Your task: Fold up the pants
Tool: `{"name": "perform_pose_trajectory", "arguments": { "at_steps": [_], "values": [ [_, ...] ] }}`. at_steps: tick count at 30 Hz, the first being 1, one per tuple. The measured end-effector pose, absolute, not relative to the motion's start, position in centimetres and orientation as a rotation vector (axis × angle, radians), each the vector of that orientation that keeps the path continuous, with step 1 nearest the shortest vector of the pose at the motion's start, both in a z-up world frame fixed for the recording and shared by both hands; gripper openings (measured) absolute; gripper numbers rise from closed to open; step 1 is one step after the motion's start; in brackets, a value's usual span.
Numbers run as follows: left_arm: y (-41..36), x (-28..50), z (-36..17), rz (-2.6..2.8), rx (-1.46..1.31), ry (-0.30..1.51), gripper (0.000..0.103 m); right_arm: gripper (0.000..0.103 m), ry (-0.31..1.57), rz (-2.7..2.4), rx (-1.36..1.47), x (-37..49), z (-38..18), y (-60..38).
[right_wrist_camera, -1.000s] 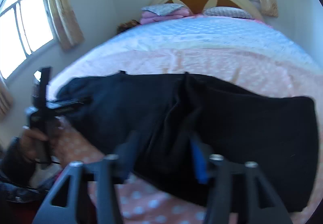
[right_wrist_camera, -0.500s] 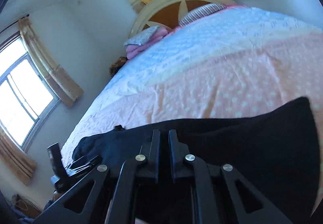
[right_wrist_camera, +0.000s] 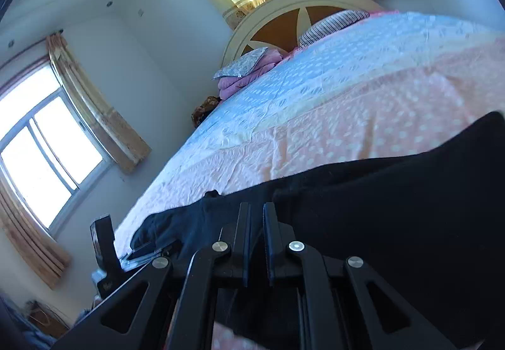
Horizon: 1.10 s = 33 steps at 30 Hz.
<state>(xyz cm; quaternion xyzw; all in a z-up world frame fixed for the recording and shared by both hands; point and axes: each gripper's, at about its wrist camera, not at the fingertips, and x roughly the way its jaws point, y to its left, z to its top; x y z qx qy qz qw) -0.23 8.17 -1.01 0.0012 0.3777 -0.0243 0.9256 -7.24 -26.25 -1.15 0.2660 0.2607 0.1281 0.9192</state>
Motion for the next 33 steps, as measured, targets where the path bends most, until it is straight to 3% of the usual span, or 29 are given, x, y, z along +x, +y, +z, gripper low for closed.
{"name": "perform_pose_trajectory", "arguments": {
  "at_steps": [5,10,16,22,28,33],
  "values": [
    [8.1,-0.1,-1.0,-0.047,0.008,0.775,0.103,0.009,0.641,0.297,0.528,-9.3,-3.3,-24.5],
    [8.1,-0.2,-1.0,-0.048,0.007,0.773,0.103,0.009,0.585,0.306,0.647,-9.6,-5.7,-24.7],
    [9.9,-1.9,0.5,-0.065,-0.058,0.724,0.102,0.009,0.55,0.312,0.628,-10.5,-4.1,-24.1],
    [16.8,-5.4,4.6,0.123,-0.1,0.564,0.103,0.009,0.446,0.206,0.456,-12.1,-0.8,-23.3],
    [23.6,-5.5,2.7,0.266,-0.43,0.655,0.101,0.009,0.549,0.158,0.441,-11.4,-2.5,-23.3],
    [22.6,-5.1,-0.5,0.165,-0.645,0.743,0.095,0.009,0.591,0.161,0.508,-10.7,-3.6,-23.8]
  ]
}}
